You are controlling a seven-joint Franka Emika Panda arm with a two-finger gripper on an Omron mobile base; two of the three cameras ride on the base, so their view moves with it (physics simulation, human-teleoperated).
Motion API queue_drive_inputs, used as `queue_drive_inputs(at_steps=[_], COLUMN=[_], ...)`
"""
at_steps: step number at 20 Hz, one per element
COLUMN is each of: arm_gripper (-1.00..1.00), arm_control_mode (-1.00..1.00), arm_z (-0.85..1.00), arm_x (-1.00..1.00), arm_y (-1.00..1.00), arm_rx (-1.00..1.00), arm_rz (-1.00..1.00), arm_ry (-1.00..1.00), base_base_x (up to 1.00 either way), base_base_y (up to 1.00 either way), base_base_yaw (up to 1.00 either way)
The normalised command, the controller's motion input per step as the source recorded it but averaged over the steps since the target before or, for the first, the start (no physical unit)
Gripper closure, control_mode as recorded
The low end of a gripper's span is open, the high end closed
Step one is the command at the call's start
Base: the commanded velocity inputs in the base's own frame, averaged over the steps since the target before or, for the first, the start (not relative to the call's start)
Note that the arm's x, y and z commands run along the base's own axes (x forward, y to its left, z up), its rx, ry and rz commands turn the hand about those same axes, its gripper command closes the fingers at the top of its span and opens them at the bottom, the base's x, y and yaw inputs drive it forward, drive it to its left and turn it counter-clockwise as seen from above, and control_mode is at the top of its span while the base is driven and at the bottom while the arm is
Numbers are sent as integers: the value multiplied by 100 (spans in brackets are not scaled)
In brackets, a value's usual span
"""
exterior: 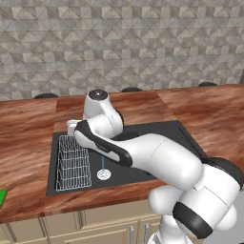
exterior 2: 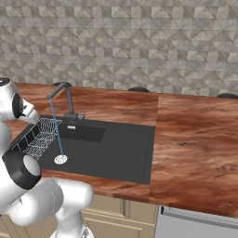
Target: Soak the sponge with water for a few seconds and then drop it inside the sink.
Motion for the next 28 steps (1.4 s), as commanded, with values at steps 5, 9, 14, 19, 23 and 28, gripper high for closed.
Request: queue_drive_inputs(at_steps=[5,9,14,19,23,28], arm_gripper=[-100,-100,-100,-100,-100,-100], arm_control_mode=[-100,-100,-100,-100,-100,-100], arm_z=[0,0,1,0,-3,-15], arm_x=[18,9,0,0,0,0], arm_y=[47,60,62,40,34,35], arm_rx=[15,3,-1,-4,-2,-6], arm_rz=[0,0,0,0,0,1], arm_ry=[-1,3,24,20,7,0], base_base_x=[0,0,0,0,0,0], base_base_y=[0,0,0,0,0,0], base_base_yaw=[0,0,0,0,0,0])
